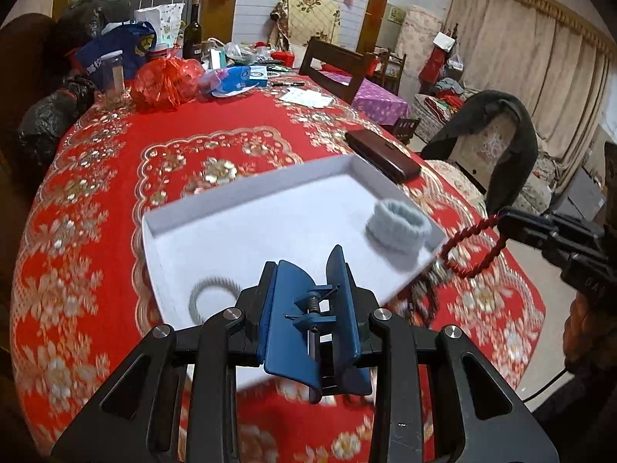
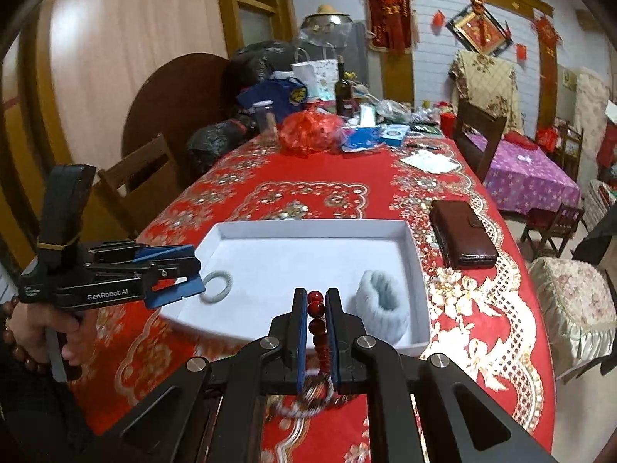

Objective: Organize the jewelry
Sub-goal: 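Carry the blue claw and red bracelet into the white box and open both tools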

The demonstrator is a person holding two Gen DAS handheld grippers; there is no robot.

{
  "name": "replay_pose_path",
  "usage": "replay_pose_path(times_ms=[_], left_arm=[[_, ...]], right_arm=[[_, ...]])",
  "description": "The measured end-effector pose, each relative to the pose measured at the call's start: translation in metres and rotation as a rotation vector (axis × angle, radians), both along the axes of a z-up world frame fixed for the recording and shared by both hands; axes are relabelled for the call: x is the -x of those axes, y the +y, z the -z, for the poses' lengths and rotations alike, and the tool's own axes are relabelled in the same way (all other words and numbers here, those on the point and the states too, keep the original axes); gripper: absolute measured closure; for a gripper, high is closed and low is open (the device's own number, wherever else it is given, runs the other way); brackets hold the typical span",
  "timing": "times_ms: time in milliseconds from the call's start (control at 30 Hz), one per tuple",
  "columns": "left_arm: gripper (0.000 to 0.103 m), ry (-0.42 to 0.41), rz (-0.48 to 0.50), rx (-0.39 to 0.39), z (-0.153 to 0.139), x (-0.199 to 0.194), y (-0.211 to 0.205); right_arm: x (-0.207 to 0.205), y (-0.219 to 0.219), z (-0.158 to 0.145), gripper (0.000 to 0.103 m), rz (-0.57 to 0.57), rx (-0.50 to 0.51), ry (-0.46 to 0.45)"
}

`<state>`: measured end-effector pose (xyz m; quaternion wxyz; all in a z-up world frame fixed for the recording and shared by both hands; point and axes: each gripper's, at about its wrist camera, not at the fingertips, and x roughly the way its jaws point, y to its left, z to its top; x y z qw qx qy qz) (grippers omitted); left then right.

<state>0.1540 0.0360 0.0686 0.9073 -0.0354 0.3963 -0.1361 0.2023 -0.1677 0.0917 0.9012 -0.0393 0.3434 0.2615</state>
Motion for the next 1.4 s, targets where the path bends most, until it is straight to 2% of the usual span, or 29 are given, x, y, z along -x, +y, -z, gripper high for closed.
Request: replay_pose_path(times_ms=[200, 367, 533, 733, 833, 867, 900, 933, 967, 1233, 1400], left_arm=[[0.075, 0.032, -0.068, -0.023, 0.014, -0.055, 0.01], [0.075, 0.093, -0.155, 0.029, 0.046, -0.092, 0.034], [0.075, 0.139, -0.206, 0.022, 0.066, -0.107, 0.047], [0.074, 0.155, -0.271, 0.003, 0.078, -0.12, 0.065], [0.068, 0.136, -0.277, -0.023, 0.077, -0.121, 0.067], [0.059, 0.136, -0.281, -0.047, 0.077, -0.122, 0.067], [0.045, 0.145, -0.287, -0.074, 0.079, -0.122, 0.067], [0.039, 0.151, -0.295, -0.089, 0.08, -0.122, 0.068], [0.037, 0.156, -0.306, -0.094, 0.081, -0.122, 0.069], [0.037, 0.123, -0.299, -0.1, 0.071, -0.113, 0.066], [0.037, 0.061, -0.272, -0.083, 0.045, -0.093, 0.054]], right_arm=[[-0.038, 0.017, 0.012, 0.095, 0.038, -0.017, 0.028], [-0.054, 0.046, 0.032, 0.095, 0.017, -0.01, 0.077], [-0.066, 0.075, 0.049, 0.095, -0.033, -0.074, 0.138], [-0.09, 0.072, 0.082, 0.095, 0.054, -0.053, 0.216], [-0.099, 0.06, 0.093, 0.095, 0.099, -0.041, 0.237], [-0.101, 0.055, 0.095, 0.095, 0.11, -0.049, 0.252], [-0.102, 0.051, 0.096, 0.095, 0.117, -0.06, 0.265], [-0.102, 0.049, 0.095, 0.095, 0.121, -0.071, 0.273], [-0.102, 0.046, 0.094, 0.095, 0.12, -0.084, 0.279], [-0.089, 0.04, 0.07, 0.092, 0.089, -0.088, 0.233], [-0.064, 0.015, 0.055, 0.091, 0.128, -0.074, 0.186]])
